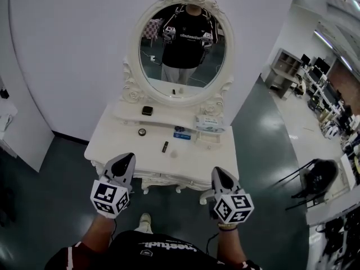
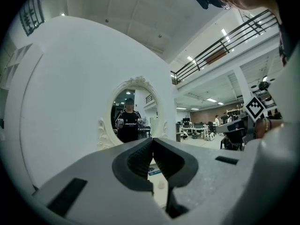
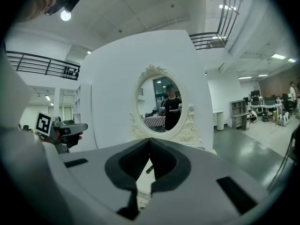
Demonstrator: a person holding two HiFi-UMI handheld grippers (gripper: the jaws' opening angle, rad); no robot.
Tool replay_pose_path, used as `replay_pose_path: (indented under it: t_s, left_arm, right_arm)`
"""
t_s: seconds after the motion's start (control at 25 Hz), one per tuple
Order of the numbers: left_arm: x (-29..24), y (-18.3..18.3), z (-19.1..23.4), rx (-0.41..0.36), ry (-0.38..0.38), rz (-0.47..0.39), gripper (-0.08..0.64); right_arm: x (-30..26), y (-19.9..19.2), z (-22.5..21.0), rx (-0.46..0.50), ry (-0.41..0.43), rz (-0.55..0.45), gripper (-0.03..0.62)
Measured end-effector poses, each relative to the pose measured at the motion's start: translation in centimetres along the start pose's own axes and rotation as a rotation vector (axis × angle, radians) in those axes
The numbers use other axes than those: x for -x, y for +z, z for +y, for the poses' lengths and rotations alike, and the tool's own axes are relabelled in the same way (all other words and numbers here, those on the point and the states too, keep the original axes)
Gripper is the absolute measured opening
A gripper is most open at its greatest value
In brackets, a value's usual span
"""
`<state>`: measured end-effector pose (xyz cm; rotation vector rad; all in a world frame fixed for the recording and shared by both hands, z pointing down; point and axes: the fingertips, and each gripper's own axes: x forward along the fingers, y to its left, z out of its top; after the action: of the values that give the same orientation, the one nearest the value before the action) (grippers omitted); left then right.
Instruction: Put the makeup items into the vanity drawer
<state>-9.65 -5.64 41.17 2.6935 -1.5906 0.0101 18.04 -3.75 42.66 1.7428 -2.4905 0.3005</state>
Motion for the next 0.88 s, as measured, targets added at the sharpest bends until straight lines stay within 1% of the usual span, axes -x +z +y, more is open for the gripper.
replay_pose_path:
  t_s: [0.16,0.32,0.52,0.88]
  left_arm:
    - [-2.7,0.4,1.4,-0.004,-0.028,0.0,0.006]
    - [-5.0,0.8,3.2,-0.009,-0.041,-0.002,0.006]
    - [-7.8,0.6,5.2,0.004,-0.073,-0.009,0.006]
    - [-10.9,0.4,9.8,0.01,-0.089,-0.014,0.006]
  right_arm:
    - [-2.5,0.5,-0.8,-0.013,-0.024,-0.006,0.003]
    - [-5.2,1.2,-0.9,0.006,-0.049,0.0,0.003]
    - [-8.1,1.7,-1.0,0.01,-0.072,0.005,0.003]
    - [-12.5,2.3,0.0,0.025,-0.099,0.013,0.003]
